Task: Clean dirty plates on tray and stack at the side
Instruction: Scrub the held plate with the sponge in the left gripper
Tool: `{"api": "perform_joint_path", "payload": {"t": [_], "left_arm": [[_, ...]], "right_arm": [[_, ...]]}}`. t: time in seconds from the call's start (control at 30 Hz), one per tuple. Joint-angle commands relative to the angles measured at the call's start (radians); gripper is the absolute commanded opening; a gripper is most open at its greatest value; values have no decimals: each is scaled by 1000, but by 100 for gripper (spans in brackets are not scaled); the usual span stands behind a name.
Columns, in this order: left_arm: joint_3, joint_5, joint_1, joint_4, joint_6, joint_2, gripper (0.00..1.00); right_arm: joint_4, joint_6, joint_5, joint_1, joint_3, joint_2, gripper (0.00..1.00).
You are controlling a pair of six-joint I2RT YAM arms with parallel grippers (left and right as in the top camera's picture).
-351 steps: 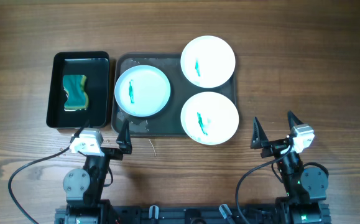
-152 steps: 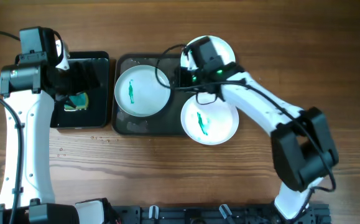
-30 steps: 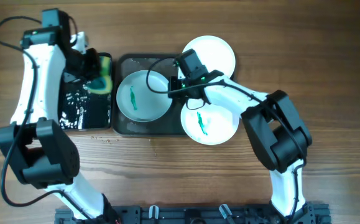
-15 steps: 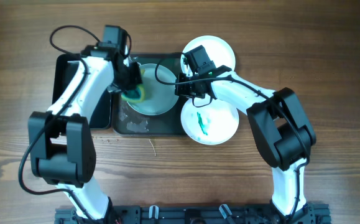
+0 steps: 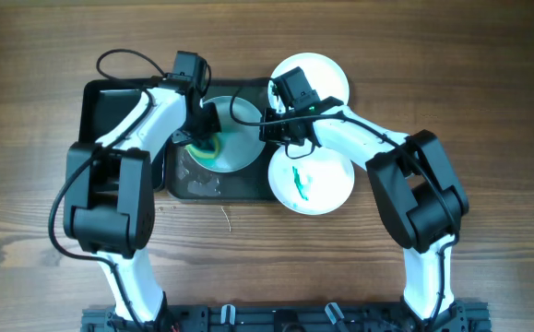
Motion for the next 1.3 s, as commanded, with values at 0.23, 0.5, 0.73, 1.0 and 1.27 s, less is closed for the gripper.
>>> {"api": "perform_joint_path", "payload": {"t": [0.23, 0.5, 0.73, 1.0, 1.27], "left_arm": [[-27, 642, 6, 2, 261, 92, 4], [25, 291, 65, 59, 60, 92, 4], [113, -239, 16, 59, -77, 92, 4], [113, -297, -22, -67, -97, 93, 4], [113, 478, -24, -163, 290, 93, 4]], "right_arm": [[-16, 11, 43, -2, -1, 23, 4], [-20, 11, 43, -2, -2, 23, 4], [-40, 11, 52, -2, -4, 23, 4], [-41, 11, 55, -2, -7, 23, 4], [-41, 12, 50, -2, -7, 23, 4]]}}
